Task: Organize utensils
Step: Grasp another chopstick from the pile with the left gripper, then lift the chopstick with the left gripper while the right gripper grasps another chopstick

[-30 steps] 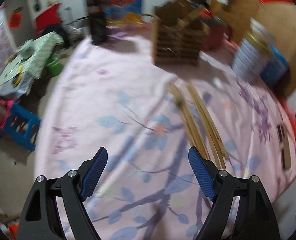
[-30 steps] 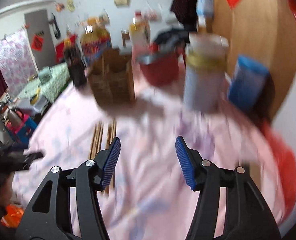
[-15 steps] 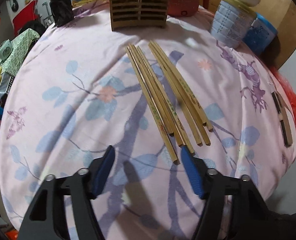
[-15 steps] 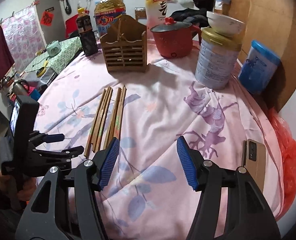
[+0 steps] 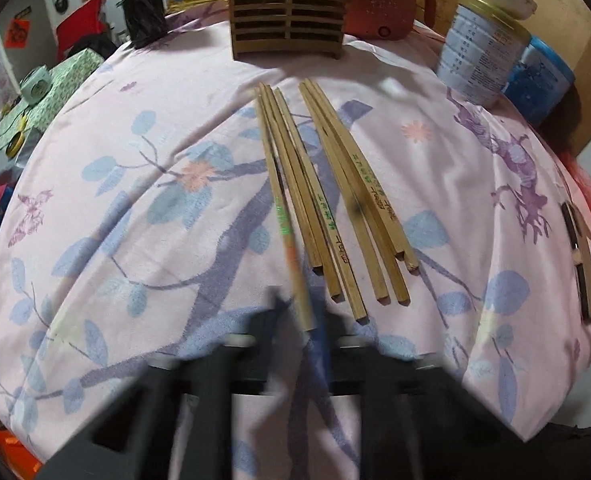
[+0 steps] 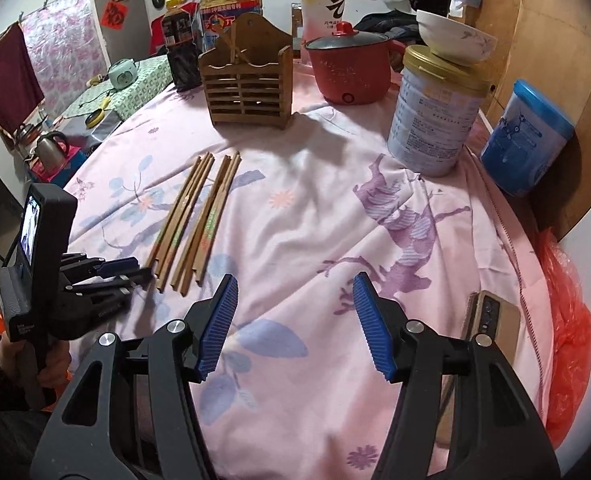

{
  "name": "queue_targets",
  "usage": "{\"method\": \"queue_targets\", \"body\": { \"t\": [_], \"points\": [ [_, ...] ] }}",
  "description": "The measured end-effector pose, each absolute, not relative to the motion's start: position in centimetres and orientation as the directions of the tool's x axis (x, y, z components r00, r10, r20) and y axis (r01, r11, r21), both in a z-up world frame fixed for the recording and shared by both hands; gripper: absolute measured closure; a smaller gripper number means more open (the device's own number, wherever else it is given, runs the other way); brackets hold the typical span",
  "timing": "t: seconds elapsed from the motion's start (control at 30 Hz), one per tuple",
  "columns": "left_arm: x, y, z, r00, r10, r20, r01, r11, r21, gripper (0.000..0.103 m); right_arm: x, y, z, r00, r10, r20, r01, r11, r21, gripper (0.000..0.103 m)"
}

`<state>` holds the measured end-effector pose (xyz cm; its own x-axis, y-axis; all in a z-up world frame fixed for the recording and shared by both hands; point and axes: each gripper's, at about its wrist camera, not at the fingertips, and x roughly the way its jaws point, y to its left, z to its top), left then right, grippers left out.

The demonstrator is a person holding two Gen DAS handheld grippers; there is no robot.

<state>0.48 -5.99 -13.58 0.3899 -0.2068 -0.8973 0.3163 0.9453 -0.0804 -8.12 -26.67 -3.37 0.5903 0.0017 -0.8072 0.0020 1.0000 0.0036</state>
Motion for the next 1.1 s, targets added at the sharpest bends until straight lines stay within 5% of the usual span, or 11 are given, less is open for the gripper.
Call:
{"method": "queue_targets", "body": {
  "t": [0.5,0.8,1.1],
  "points": [
    [-1.1,1.2,-6.0,0.504,-0.058,-0.862,0.082,0.996,-0.019,0.097,-2.9,-22.4,-9.0,0.457,0.274,-0.846,-0.174,0.961,0.217,0.045],
    [-0.7,2.5,-5.8,0.459,-0.067,-0.886,0.121,0.993,-0.012,0.097,-2.0,-19.1,-12.2,0.453,0.262,-0.852,-0.205,0.961,0.186,0.075],
    [0.1,3.0,-6.1,0.436,-0.07,-0.897,0.177,0.984,0.009,0.097,-1.4,-19.1,-14.3,0.469,0.242,-0.849,-0.134,0.97,0.203,0.089]
  ]
}}
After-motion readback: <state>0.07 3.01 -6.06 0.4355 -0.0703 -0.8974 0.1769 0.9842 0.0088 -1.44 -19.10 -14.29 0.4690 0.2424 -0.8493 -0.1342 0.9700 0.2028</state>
